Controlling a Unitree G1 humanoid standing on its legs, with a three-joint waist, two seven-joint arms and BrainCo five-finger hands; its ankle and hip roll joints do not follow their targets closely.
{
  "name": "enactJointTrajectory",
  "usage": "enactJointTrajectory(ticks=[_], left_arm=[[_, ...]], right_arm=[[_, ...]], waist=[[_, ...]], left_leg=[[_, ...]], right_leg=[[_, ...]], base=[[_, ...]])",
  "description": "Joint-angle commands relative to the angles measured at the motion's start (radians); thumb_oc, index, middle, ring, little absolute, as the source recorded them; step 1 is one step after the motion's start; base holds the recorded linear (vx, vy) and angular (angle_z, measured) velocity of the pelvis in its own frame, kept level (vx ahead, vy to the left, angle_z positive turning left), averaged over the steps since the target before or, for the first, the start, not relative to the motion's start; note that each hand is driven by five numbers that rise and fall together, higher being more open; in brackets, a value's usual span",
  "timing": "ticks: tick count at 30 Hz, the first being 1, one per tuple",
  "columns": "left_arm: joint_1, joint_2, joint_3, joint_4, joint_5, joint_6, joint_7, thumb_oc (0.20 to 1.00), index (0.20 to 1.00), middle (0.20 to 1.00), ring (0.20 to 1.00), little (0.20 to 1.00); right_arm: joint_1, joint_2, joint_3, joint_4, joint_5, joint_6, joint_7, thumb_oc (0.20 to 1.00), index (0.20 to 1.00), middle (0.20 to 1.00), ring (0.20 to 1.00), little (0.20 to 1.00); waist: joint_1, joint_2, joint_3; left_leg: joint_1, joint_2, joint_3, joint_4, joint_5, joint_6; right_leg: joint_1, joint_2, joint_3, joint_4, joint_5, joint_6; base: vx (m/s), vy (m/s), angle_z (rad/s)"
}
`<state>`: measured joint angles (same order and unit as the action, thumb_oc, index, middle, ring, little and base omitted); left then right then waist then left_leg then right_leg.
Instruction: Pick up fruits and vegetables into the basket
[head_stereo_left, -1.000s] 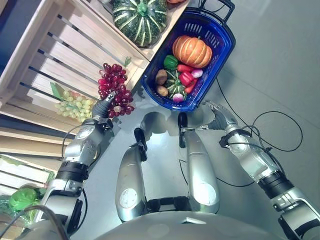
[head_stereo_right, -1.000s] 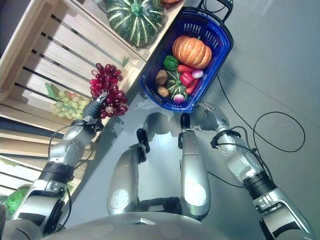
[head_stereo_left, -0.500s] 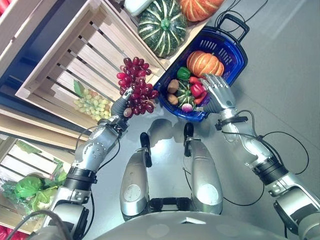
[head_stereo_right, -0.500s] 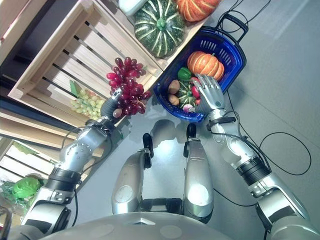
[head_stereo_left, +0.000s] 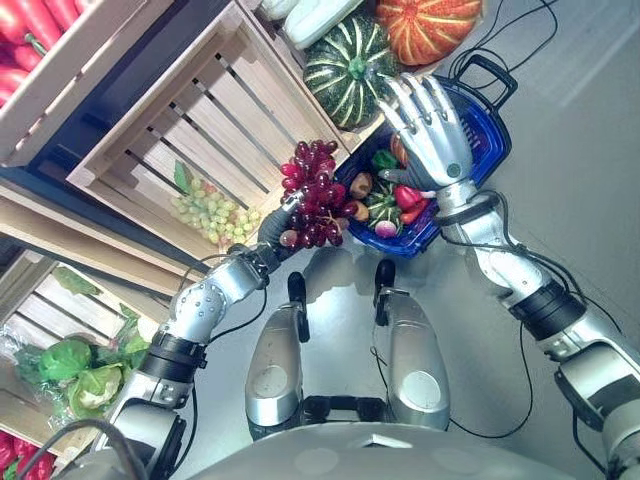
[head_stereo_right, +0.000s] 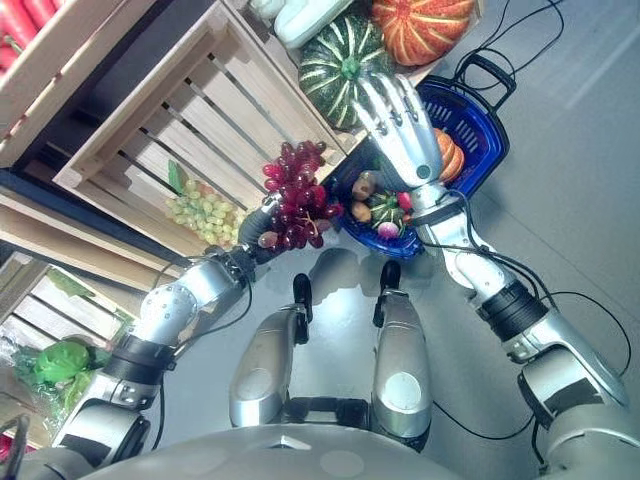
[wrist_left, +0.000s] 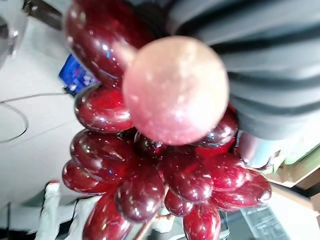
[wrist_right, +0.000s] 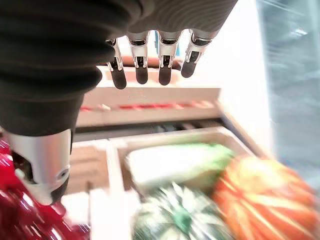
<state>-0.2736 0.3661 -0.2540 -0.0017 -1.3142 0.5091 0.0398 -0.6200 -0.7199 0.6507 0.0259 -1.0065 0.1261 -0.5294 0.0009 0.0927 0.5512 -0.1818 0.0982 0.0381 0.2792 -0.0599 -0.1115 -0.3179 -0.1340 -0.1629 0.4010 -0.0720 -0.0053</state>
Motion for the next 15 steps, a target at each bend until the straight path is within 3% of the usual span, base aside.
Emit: enactJointTrajectory(ticks=[1, 9, 15], left_arm=[[0.034, 0.006, -0.063, -0.105, -0.065, 0.018, -0.069, 0.2, 0.2, 0.2, 0.2, 0.2], [0.026, 0.049, -0.127, -0.115, -0.014, 0.081, -0.201, 0.2, 0.2, 0.2, 0.2, 0.2], [0.014, 0.067, -0.166, -0.101, 0.064, 0.033, -0.278, 0.2, 0.2, 0.2, 0.2, 0.2]], right_arm=[[-0.025, 0.032, 0.068, -0.012, -0.016, -0.053, 0.015, 1.0, 1.0, 1.0, 1.0, 1.0], [-0.078, 0.005, 0.16, 0.006, 0.033, -0.123, 0.041, 1.0, 1.0, 1.0, 1.0, 1.0], [-0.099, -0.007, 0.219, -0.005, 0.128, -0.224, 0.185, 1.0, 1.0, 1.0, 1.0, 1.0]], waist=[[0.015, -0.045, -0.145], [0.031, -0.042, -0.143], [0.032, -0.045, -0.137]], left_leg=[[-0.043, -0.058, 0.045, 0.048, -0.075, 0.098], [-0.038, -0.058, 0.036, 0.035, -0.075, 0.097], [-0.041, -0.059, 0.034, 0.026, -0.072, 0.097]], right_leg=[[0.108, -0.065, -0.001, -0.083, -0.058, 0.105], [0.115, -0.074, -0.017, -0.094, -0.053, 0.112], [0.107, -0.074, -0.014, -0.093, -0.053, 0.115]], base=[[0.0, -0.017, 0.17], [-0.01, -0.007, 0.05], [-0.02, 0.002, 0.09]])
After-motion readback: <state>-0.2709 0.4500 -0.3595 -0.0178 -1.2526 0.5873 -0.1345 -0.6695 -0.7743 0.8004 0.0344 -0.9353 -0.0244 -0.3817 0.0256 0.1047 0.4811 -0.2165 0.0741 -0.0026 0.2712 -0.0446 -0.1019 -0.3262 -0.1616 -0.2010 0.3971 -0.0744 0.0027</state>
